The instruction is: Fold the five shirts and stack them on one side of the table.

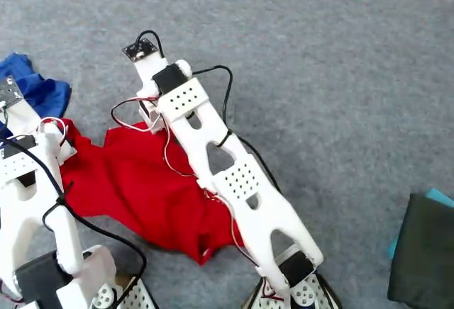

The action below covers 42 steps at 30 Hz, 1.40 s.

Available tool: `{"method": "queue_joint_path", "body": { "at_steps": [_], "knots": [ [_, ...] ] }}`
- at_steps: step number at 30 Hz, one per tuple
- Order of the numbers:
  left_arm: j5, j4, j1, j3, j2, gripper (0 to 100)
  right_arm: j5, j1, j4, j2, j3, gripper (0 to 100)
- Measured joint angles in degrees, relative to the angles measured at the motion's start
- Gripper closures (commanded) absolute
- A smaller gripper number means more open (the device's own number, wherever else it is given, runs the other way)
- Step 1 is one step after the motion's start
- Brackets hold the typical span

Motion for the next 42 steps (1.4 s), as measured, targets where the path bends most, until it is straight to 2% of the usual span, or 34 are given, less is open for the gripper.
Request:
{"method": "queue_joint_path", "body": {
  "at_steps": [17, 22, 33, 42],
  "knots": [
    [0.0, 0.0, 0.0, 0.53, 0.0, 98, 1.23, 1.49, -3.34, 0.18, 5.54, 85.3],
    [0.0, 0.0, 0.0, 0.53, 0.0, 98, 1.23, 1.58, -3.34, 0.18, 5.63, 93.5],
    [0.0, 0.0, 0.0, 0.53, 0.0, 98, 3.87, 1.58, -3.34, 0.18, 5.63, 87.1],
    [0.0, 0.0, 0.0, 0.53, 0.0, 98, 3.96, 1.58, -3.34, 0.18, 6.07, 87.3]
  ]
}}
